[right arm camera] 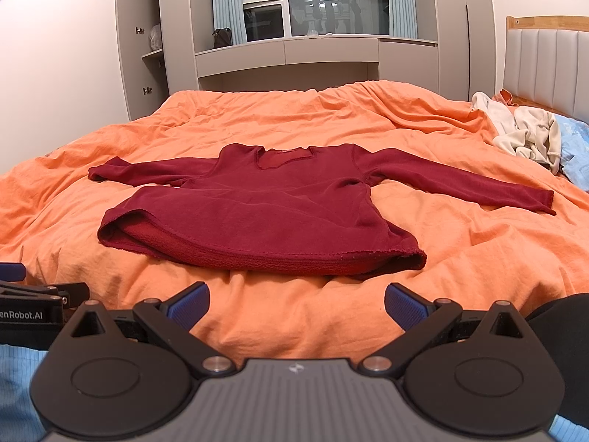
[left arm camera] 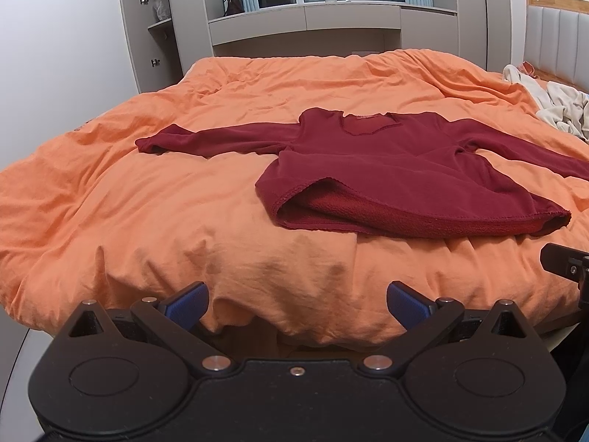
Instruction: Fold small clothes
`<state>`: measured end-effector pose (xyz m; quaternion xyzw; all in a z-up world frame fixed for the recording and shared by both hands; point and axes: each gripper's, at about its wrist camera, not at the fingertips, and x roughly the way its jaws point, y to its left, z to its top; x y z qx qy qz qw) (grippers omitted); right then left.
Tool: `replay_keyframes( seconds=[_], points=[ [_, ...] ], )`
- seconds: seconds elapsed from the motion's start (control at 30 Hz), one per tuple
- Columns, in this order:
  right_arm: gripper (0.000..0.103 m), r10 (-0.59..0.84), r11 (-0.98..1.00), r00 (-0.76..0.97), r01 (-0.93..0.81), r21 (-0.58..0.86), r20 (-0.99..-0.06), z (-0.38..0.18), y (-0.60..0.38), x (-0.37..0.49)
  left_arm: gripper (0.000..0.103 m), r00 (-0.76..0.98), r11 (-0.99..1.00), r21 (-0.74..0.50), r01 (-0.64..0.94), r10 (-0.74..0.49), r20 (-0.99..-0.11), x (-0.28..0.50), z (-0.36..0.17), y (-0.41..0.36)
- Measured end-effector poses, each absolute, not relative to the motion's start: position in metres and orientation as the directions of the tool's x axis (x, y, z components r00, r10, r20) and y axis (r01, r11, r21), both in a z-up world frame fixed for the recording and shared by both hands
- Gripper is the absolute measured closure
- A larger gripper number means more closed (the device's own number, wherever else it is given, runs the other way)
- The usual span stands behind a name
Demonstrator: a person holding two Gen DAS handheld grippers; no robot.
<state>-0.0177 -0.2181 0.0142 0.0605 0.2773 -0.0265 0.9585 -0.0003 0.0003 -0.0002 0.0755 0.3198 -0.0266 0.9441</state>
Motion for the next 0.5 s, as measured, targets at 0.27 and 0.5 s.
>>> replay_keyframes(
  seconds=[0.27, 0.5],
  points=[
    [0.000, -0.016, 0.990, 0.843, 0.088, 0.110, -0.537, 0.0131, -0.2206, -0.0141, 0.000, 0.787, 0.988, 0.120, 0.099, -0.004, -0.617, 0.0057, -0.0014, 0.0002],
    [0.000, -0.014, 0.990, 0.843, 0.087, 0.111, -0.537, 0.0142, -0.2205, -0.0148, 0.000, 0.787, 0.987, 0.122, 0.100, -0.004, -0.618, 0.0084, -0.0037, 0.0001]
  ],
)
